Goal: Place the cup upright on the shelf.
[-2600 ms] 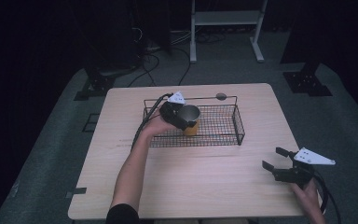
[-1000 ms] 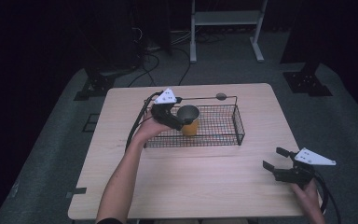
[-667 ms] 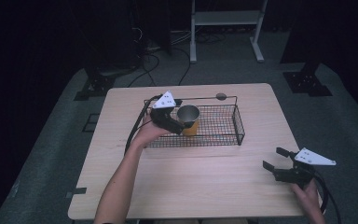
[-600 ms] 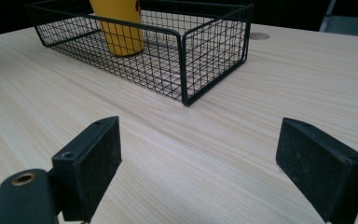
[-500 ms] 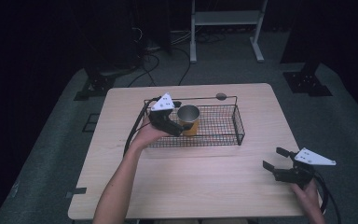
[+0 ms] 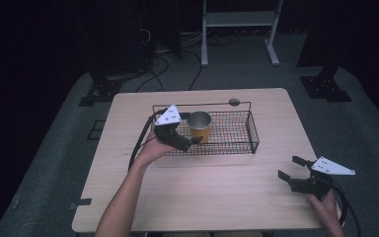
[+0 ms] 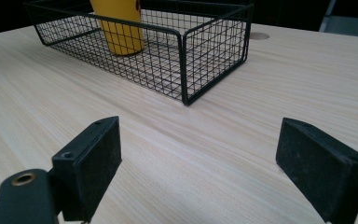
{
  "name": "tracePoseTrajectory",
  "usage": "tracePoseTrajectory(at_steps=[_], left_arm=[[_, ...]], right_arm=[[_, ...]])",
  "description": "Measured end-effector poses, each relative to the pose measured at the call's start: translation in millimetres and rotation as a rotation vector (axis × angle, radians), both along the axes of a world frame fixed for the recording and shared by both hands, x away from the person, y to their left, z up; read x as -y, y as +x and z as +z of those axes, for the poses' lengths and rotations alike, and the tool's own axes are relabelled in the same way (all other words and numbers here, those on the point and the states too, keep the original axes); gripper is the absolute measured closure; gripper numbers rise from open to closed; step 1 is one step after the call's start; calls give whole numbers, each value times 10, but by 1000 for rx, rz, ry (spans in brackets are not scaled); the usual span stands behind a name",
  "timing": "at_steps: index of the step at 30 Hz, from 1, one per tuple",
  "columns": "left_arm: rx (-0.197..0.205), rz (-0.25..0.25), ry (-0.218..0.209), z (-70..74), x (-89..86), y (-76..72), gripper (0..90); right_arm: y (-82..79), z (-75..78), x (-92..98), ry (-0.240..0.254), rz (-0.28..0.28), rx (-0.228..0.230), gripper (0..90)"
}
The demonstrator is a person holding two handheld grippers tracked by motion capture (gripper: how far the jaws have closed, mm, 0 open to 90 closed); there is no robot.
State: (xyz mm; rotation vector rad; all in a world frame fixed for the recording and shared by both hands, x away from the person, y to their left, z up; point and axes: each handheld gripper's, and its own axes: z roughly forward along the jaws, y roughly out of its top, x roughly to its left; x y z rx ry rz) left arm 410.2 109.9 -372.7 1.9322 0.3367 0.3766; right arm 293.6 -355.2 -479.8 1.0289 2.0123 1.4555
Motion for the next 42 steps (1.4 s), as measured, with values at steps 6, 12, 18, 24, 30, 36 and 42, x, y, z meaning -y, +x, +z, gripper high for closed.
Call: tracePoseTrajectory(at_steps=[6,12,18,24,30,36,42], left_arm=[[0,-2,-7,-23,-41,-74,16],[-1,0,-14,-63,-77,-163,16],[1,-1,-28,-101,-112,-248,16],[10,-4,-33,-115,-142,-332,16],[15,-1,-39,-143,-158,-413,16],[8,5,-45,-204,-207,-494,16],[0,13,-50,-283,-259,-577,16]], right_arm=[[0,0,0,0,0,0,131],[0,0,1,0,1,0,131],[0,0,0,0,1,0,131],[0,0,-1,0,1,-1,131],[0,0,-1,-1,1,0,131],[0,0,-2,-1,1,0,131],[1,0,-3,-1,0,0,131]])
